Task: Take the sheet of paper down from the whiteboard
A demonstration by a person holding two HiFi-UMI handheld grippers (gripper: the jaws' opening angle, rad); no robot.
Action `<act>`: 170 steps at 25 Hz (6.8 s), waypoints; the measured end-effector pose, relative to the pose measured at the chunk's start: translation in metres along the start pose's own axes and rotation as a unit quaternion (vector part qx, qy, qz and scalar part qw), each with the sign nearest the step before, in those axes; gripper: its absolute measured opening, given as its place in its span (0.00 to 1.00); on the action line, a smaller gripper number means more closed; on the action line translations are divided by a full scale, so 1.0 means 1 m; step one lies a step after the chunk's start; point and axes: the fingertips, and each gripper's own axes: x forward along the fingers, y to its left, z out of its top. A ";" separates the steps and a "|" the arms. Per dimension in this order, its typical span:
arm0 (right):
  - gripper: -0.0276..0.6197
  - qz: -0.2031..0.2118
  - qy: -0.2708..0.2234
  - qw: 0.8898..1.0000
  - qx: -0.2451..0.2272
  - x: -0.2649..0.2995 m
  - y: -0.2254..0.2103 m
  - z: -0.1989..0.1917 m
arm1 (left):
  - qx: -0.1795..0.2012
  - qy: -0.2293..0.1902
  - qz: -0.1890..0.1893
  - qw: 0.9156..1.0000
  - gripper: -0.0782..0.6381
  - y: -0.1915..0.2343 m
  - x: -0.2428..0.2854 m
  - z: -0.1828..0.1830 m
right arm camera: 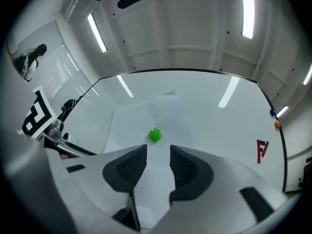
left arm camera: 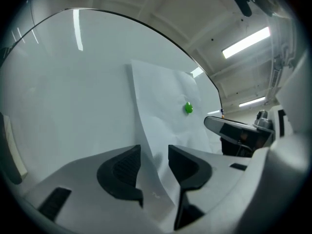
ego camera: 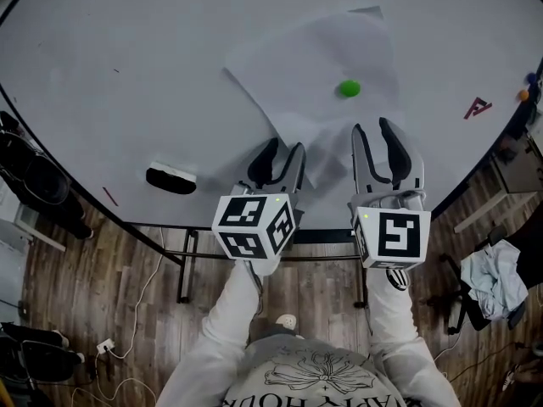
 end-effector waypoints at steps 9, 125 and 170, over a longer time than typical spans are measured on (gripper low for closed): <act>0.26 -0.005 -0.013 1.000 -0.010 0.021 -0.002 0.010 | -0.024 -0.020 -0.042 0.999 0.33 -0.006 0.007 0.011; 0.24 -0.022 -0.011 0.998 0.052 -0.003 0.019 0.025 | -0.042 -0.132 0.106 0.985 0.11 0.069 -0.153 0.072; 0.05 -0.033 -0.012 0.995 0.096 -0.062 0.048 0.027 | 0.015 -0.135 0.133 0.982 0.11 0.033 -0.186 0.069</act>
